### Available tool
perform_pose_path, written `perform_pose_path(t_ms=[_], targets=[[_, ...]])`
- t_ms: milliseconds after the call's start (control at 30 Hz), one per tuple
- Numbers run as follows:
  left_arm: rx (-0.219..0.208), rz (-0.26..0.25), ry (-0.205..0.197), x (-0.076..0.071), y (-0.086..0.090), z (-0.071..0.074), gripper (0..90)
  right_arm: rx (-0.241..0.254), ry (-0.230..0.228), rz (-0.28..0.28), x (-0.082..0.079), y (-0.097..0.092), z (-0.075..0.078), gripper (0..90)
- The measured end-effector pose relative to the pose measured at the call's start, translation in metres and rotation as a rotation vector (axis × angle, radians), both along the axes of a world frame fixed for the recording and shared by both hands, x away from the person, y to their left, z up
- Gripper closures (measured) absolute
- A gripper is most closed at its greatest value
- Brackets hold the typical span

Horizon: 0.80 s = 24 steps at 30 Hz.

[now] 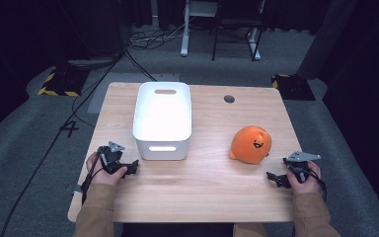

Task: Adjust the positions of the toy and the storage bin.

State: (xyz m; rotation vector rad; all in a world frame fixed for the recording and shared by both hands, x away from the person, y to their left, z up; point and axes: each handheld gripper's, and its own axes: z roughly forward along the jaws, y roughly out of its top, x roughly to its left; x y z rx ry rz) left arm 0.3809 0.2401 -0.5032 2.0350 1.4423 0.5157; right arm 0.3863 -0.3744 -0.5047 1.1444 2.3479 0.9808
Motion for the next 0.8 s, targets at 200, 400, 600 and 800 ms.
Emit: perform_pose_path(t_ms=[200,400,600,800], targets=[[0.010,-0.016,0.026,-0.005,0.007,0.009,18.0,0.000,0.000,0.002,0.000,0.000,0.000,0.2],[-0.046,-0.057,0.023,-0.014,0.012,0.028,21.3,0.000,0.000,0.002,0.000,0.000,0.000,0.3],[-0.073,-0.065,0.004,-0.021,0.012,0.047,21.3,0.000,0.000,0.003,0.000,0.000,0.000,0.2],[-0.088,-0.063,-0.009,-0.027,0.009,0.061,20.1,0.000,-0.001,0.003,0.000,0.000,0.000,0.2]])
